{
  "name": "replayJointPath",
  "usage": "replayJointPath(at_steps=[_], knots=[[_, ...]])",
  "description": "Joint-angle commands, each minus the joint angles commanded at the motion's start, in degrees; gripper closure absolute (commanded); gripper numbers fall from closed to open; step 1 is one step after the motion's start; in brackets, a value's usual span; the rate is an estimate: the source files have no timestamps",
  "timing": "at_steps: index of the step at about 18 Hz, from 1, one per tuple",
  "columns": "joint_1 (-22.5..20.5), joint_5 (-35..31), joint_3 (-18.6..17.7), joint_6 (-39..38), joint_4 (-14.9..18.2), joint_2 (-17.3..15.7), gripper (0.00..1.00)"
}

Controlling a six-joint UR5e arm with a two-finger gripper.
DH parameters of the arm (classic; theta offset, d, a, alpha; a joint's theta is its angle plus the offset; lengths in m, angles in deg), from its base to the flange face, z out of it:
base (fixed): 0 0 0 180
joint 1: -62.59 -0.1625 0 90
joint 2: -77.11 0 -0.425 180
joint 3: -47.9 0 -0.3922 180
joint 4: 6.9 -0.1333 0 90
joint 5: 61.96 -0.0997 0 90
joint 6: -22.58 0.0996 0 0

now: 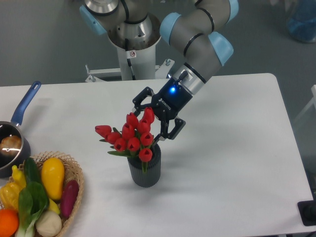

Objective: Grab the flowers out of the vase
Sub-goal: 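Close the gripper around the tulip stems below the blooms, then lift the tulip bunch straight up out of the vase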

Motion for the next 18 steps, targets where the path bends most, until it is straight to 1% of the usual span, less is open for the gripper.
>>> replayJointPath(at_steps=[1, 7, 12, 16, 18], knots=[[-0.09, 0.0, 0.0, 0.0, 0.0, 0.0, 1.0], [-0.79, 0.88, 0.0, -1.84, 0.09, -1.58, 1.0], [-1.67, 8.16, 0.79, -2.54, 0.0, -3.33, 1.0], [-2.02, 10.37, 2.1, -5.88, 0.0, -4.92, 1.0], [-2.28, 10.81, 3.68, -7.99, 0.0, -5.88, 1.0]])
